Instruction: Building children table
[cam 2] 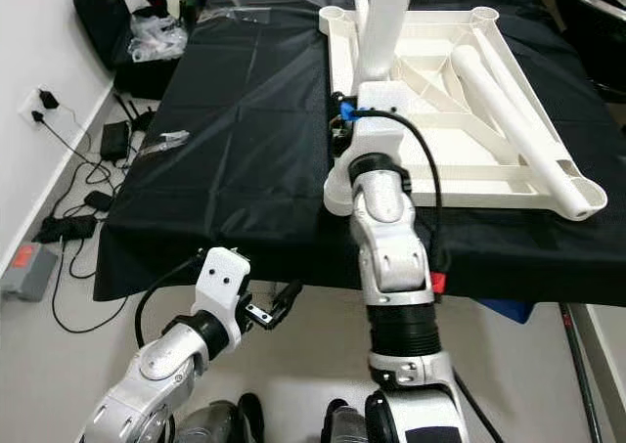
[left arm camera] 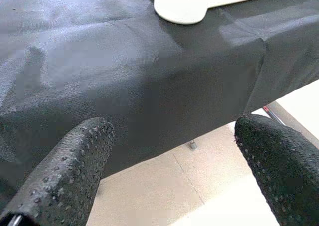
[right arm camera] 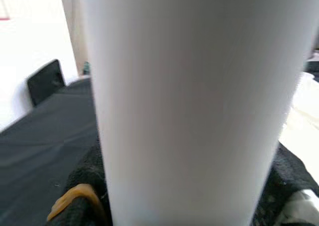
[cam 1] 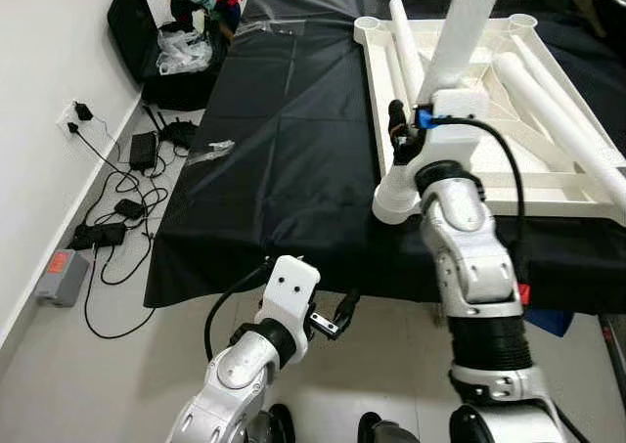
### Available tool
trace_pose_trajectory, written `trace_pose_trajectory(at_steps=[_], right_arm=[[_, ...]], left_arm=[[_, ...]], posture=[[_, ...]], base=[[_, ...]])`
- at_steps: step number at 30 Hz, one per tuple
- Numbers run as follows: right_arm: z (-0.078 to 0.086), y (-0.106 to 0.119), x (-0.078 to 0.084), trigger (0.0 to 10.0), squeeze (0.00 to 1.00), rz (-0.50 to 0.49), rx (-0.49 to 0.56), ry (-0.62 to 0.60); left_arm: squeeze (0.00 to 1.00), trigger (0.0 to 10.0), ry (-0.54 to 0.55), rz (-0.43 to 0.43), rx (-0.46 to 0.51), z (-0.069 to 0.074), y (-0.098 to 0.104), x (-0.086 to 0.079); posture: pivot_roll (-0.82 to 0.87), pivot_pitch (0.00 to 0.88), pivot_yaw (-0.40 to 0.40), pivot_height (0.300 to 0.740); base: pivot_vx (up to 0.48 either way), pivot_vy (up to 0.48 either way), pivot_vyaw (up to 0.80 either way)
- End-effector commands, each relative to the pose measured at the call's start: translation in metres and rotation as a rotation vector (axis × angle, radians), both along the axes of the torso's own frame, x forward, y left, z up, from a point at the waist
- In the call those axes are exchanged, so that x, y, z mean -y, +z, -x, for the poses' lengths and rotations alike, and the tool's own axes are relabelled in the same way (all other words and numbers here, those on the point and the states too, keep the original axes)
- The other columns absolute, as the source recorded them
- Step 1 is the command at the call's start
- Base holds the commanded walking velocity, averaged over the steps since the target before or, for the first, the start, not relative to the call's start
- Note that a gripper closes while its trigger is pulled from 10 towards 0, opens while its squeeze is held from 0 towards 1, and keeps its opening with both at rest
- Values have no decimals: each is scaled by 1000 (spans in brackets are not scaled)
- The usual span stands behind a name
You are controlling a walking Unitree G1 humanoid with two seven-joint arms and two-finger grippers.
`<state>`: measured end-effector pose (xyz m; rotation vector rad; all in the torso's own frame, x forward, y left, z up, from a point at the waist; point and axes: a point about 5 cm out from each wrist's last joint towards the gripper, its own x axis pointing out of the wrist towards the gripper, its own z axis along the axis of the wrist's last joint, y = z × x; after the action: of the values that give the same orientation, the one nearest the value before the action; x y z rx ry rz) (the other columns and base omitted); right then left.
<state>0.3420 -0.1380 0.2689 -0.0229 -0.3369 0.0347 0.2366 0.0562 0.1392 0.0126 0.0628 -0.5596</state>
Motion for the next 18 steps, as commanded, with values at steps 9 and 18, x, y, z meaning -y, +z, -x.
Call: trace_pose_trajectory(at_steps=[9, 18], right_arm=[[5, -1, 5, 10000, 718, -15, 32, 137], [3, -1, 8, 10000, 1000, -7, 44, 244]], left_arm=[[0, 10000, 2, -7, -17, 2, -3, -1], [0, 10000, 5, -8, -18, 2, -3, -1]], posture=[[138, 237, -6, 740], [144, 235, -8, 740]], base=[[0, 0, 0], [0, 0, 0]])
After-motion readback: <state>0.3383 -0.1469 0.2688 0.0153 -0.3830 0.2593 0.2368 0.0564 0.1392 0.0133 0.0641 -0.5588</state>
